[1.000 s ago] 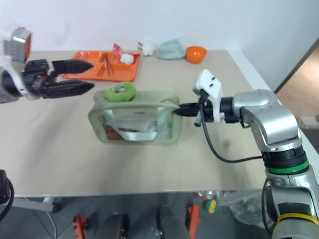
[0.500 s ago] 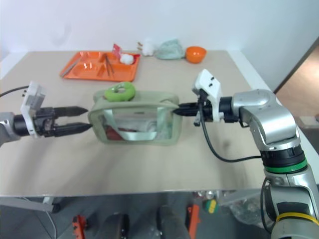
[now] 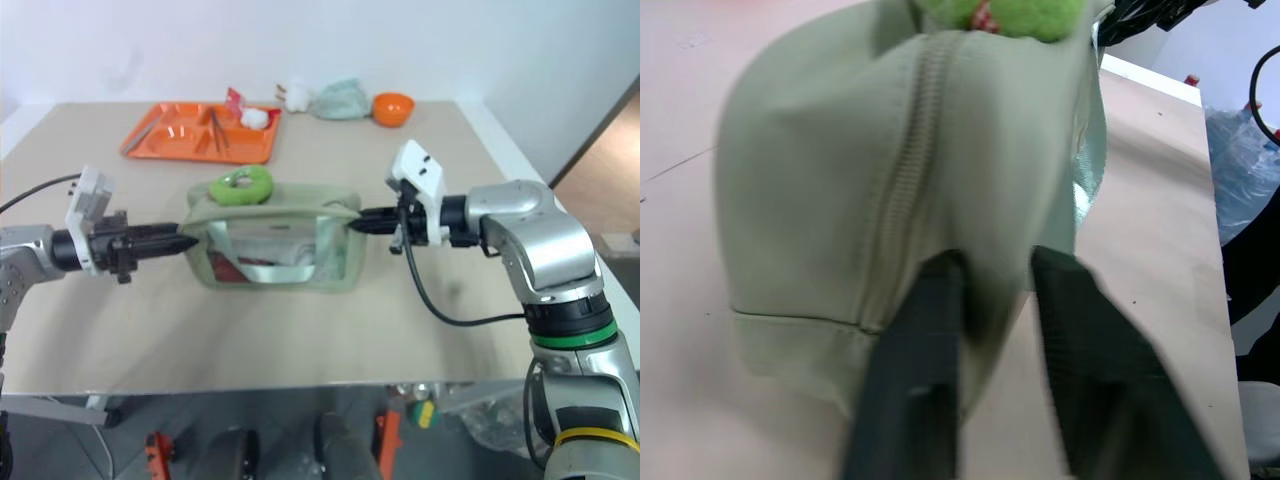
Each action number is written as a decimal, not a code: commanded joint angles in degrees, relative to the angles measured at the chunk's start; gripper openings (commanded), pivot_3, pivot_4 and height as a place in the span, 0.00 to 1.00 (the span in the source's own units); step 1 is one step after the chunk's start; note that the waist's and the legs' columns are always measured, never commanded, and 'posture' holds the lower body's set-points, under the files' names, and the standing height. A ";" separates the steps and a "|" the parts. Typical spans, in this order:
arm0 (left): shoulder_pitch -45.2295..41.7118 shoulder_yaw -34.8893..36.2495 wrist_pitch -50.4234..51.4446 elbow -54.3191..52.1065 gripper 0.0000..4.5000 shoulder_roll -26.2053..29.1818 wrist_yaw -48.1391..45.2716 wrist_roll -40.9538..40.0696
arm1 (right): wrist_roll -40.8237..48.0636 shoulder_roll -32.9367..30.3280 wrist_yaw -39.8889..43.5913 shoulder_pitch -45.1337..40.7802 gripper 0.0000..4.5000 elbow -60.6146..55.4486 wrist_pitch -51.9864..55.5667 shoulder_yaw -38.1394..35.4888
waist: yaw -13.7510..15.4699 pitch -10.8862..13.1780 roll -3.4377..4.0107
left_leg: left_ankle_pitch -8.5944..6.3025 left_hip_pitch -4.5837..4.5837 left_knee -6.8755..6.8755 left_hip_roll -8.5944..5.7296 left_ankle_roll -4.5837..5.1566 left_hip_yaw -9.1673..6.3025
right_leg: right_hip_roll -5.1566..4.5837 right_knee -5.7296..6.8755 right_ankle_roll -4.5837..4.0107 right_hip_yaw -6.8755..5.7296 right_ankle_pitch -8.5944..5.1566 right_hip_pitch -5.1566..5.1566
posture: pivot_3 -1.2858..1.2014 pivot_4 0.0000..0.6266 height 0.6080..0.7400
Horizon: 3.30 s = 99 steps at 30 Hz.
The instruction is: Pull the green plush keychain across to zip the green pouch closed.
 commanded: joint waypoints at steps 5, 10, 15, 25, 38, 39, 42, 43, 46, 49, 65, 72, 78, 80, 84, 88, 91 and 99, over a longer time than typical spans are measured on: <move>-1.93 -1.41 -2.71 0.26 0.01 -0.65 2.31 3.55 | 0.33 -0.92 -0.28 0.04 0.00 -2.03 0.08 -1.41 | 0.07 0.00 0.00 | 0.00 0.00 0.01 -0.01 0.00 -0.01 | -0.01 0.00 0.00 -0.01 0.00 0.01 | 0.52 0.24 1.00; -2.53 -1.69 -2.92 0.43 0.00 -1.08 2.29 3.82 | 1.36 -1.22 0.23 0.04 0.16 -1.82 1.12 -2.04 | 0.08 0.00 0.00 | 0.00 0.02 0.01 -0.01 0.00 -0.01 | -0.01 0.00 0.01 -0.01 0.01 0.03 | 0.52 0.24 1.00; -2.91 -1.74 -3.13 0.67 0.00 -1.41 2.38 4.06 | 3.36 -2.94 1.31 0.25 0.54 -2.72 2.23 -3.90 | 0.53 0.00 0.00 | 0.00 0.00 0.01 -0.03 0.00 0.00 | -0.04 0.00 0.01 0.00 0.01 0.03 | 0.52 0.24 1.00; -3.52 -1.90 -3.71 1.05 0.00 -1.68 2.42 4.59 | 5.23 -9.17 2.79 -3.50 0.99 1.38 0.82 -11.27 | 0.53 0.00 0.01 | 0.00 0.00 0.01 -0.07 0.00 0.00 | -0.08 -0.02 0.02 -0.01 0.00 0.04 | 0.52 0.24 1.00; -4.17 -1.80 -3.54 0.71 0.00 -2.16 2.42 4.21 | 0.28 11.94 -3.32 -23.94 0.99 17.43 -0.22 0.65 | 0.56 0.01 0.02 | 0.10 -0.05 -0.01 -0.04 0.15 -0.02 | -0.07 -0.02 0.00 -0.05 0.09 0.00 | 0.52 0.24 1.00; -4.05 -1.72 -3.49 0.52 0.00 -2.17 2.46 4.11 | -0.85 13.76 -3.70 -25.54 0.99 20.11 -1.18 1.53 | 0.54 0.01 0.02 | 0.10 -0.08 0.00 -0.05 0.16 0.01 | -0.09 -0.03 0.00 -0.03 0.08 -0.02 | 0.52 0.24 1.00; -3.82 -1.64 -3.55 0.31 0.00 -2.24 2.57 4.11 | -3.00 16.89 -3.69 -28.54 0.99 24.95 -3.70 2.63 | 0.60 0.01 0.02 | 0.09 -0.18 -0.03 -0.06 0.16 0.04 | -0.12 -0.04 0.03 -0.02 0.09 -0.13 | 0.52 0.24 1.00; -3.70 -1.61 -3.62 0.24 0.00 -2.31 2.68 4.15 | -3.54 18.22 -3.71 -29.84 0.99 26.42 -4.66 3.00 | 0.70 0.01 0.02 | 0.09 -0.19 -0.04 -0.06 0.16 0.02 | -0.12 -0.04 0.03 -0.03 0.08 -0.13 | 0.52 0.24 1.00; -3.42 -1.55 -3.63 -0.09 0.00 -2.62 3.20 4.17 | -4.65 21.61 -3.72 -33.09 0.99 30.16 -6.03 3.42 | 0.60 0.01 0.03 | 0.09 -0.23 -0.06 -0.08 0.16 0.02 | -0.17 -0.04 0.03 -0.05 0.06 -0.18 | 0.52 0.24 1.00; -3.03 -1.60 -3.64 -0.70 0.00 -2.76 3.38 4.11 | -5.77 23.16 -2.69 -33.87 0.99 32.21 -7.24 4.00 | 0.64 0.01 0.02 | 0.09 -0.23 -0.08 -0.07 0.16 -0.01 | -0.16 -0.04 0.02 -0.07 0.06 -0.18 | 0.52 0.24 1.00; -2.17 -0.86 -3.54 -1.77 0.00 -2.34 3.69 3.23 | -8.64 27.06 -0.38 -30.21 0.99 32.67 -5.66 6.45 | 0.60 0.01 0.02 | 0.10 -0.23 -0.07 -0.12 0.15 -0.01 | -0.24 -0.03 0.04 -0.08 0.07 -0.16 | 0.52 0.24 1.00; -2.26 -0.93 -3.62 -1.41 0.00 -2.26 3.64 3.30 | -8.45 26.62 0.21 -29.47 0.50 31.54 -5.85 5.93 | 0.60 0.01 0.02 | 0.10 -0.22 -0.07 -0.11 0.15 -0.04 | -0.21 -0.03 0.03 -0.11 0.07 -0.16 | 0.52 0.24 1.00; -2.62 -1.16 -4.01 -0.76 0.00 -2.47 3.64 3.62 | -8.38 26.21 0.71 -29.21 0.05 30.86 -5.92 5.80 | 0.60 0.01 0.02 | 0.10 -0.23 -0.07 -0.11 0.15 -0.04 | -0.22 -0.03 0.03 -0.10 0.07 -0.16 | 0.52 0.24 1.00; -2.89 -1.07 -4.02 -0.57 0.00 -2.53 3.71 3.55 | -8.36 25.97 0.81 -29.12 0.00 30.60 -5.85 5.71 | 0.60 0.01 0.02 | 0.10 -0.23 -0.07 -0.11 0.15 -0.04 | -0.21 -0.03 0.03 -0.11 0.07 -0.16 | 0.52 0.24 1.00; -3.24 -0.99 -4.04 -0.30 0.00 -2.64 3.81 3.49 | -8.45 25.62 0.82 -29.22 0.00 30.60 -6.06 5.61 | 0.60 0.01 0.02 | 0.10 -0.23 -0.07 -0.11 0.15 -0.04 | -0.21 -0.03 0.03 -0.10 0.07 -0.16 | 0.52 0.24 1.00; -3.20 -0.95 -3.99 -0.34 0.00 -2.71 3.94 3.43 | -8.72 24.91 0.62 -30.12 0.00 31.04 -6.40 5.24 | 0.60 0.01 0.02 | 0.10 -0.23 -0.07 -0.11 0.15 -0.04 | -0.21 -0.03 0.04 -0.11 0.07 -0.16 | 0.52 0.24 1.00; -2.89 -0.95 -3.94 -0.72 0.00 -2.77 4.02 3.33 | -8.40 22.66 1.86 -31.36 0.00 30.14 -6.03 4.55 | 0.62 0.01 0.03 | 0.10 -0.23 -0.07 -0.11 0.15 -0.04 | -0.22 -0.03 0.04 -0.10 0.07 -0.16 | 0.52 0.24 1.00; -2.40 -0.99 -3.90 -1.09 0.00 -3.09 4.19 3.14 | -10.19 12.05 6.39 -32.49 0.00 29.21 -9.82 3.24 | 0.74 0.01 0.03 | 0.09 -0.24 -0.09 -0.15 0.15 -0.04 | -0.25 -0.07 0.07 -0.11 0.04 -0.16 | 0.52 0.24 1.00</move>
